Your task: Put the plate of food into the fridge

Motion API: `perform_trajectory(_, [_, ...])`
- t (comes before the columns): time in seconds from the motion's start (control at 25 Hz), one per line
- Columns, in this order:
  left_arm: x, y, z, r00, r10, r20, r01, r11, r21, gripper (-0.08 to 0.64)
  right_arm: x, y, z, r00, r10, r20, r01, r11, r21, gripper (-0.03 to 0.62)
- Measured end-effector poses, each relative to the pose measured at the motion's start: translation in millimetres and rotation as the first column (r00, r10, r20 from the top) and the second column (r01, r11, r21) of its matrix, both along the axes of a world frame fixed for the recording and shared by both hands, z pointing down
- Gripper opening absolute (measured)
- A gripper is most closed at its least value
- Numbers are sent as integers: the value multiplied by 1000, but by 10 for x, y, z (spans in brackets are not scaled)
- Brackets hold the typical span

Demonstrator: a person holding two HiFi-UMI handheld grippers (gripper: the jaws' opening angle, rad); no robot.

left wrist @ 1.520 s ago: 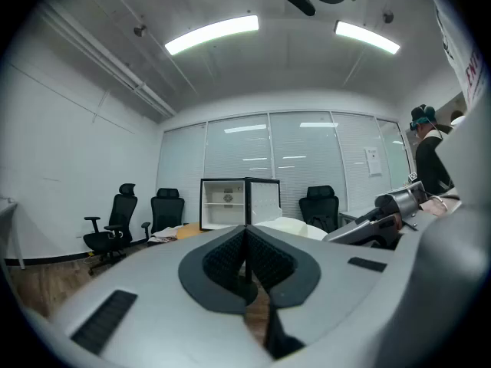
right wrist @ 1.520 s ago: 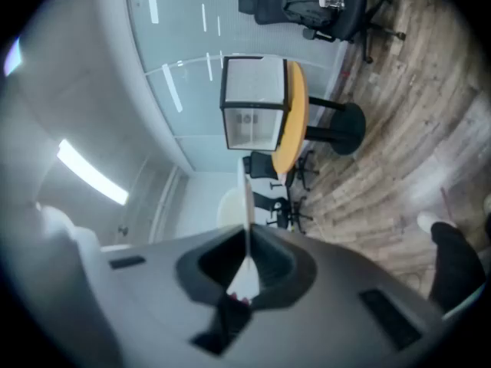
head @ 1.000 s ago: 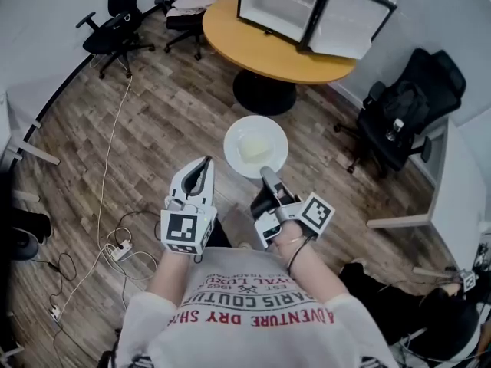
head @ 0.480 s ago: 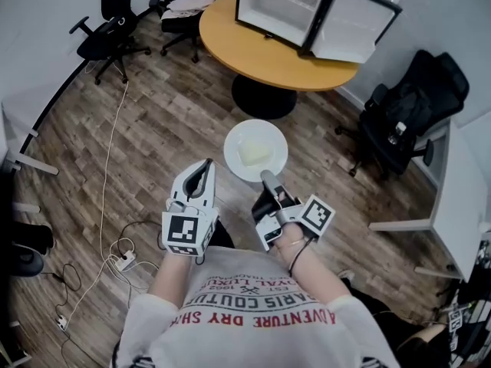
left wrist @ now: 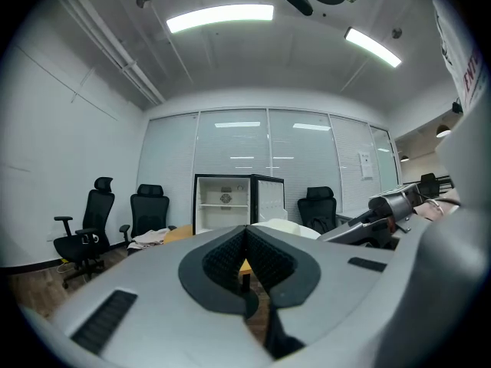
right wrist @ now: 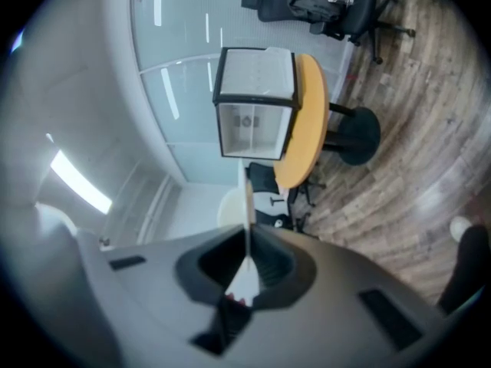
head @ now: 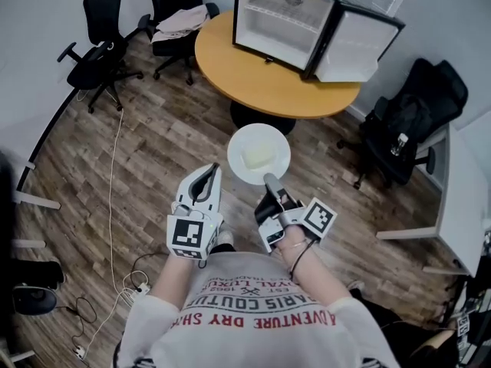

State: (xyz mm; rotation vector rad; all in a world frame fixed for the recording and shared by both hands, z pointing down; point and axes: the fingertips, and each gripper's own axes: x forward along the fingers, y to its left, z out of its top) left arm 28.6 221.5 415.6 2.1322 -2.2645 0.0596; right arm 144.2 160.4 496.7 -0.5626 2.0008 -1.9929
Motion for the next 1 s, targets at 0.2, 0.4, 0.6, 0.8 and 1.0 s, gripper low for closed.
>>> perform_trajectory(0.2, [-413, -206, -55, 1000, 30, 9, -30, 1000, -7, 32, -415, -203, -92, 999, 35, 20, -35, 999, -2, 37])
perform_trajectory(0.4, [-737, -368, -26, 1000, 21, -6, -21, 1000, -18, 32, -711, -382, -89, 999, 36, 9, -36, 999, -7, 37])
perform_trajectory(0.6, [-873, -536, 67, 1000, 12, -5, -12, 1000, -22, 32, -870, -571, 17, 1000, 27, 3, -27, 1000, -5, 37])
perform_trajectory(0.8, [-1161, -986, 95, 1000, -20, 4, 21, 1000, -21, 32, -1190, -1025, 64, 1000, -15, 9, 15, 1000, 3, 37])
perform_trajectory(1.0, [-1425, -1647, -39, 1000, -20, 13, 20, 1000, -1, 32, -1518, -1696, -13, 999, -33, 17, 32, 999, 21, 37])
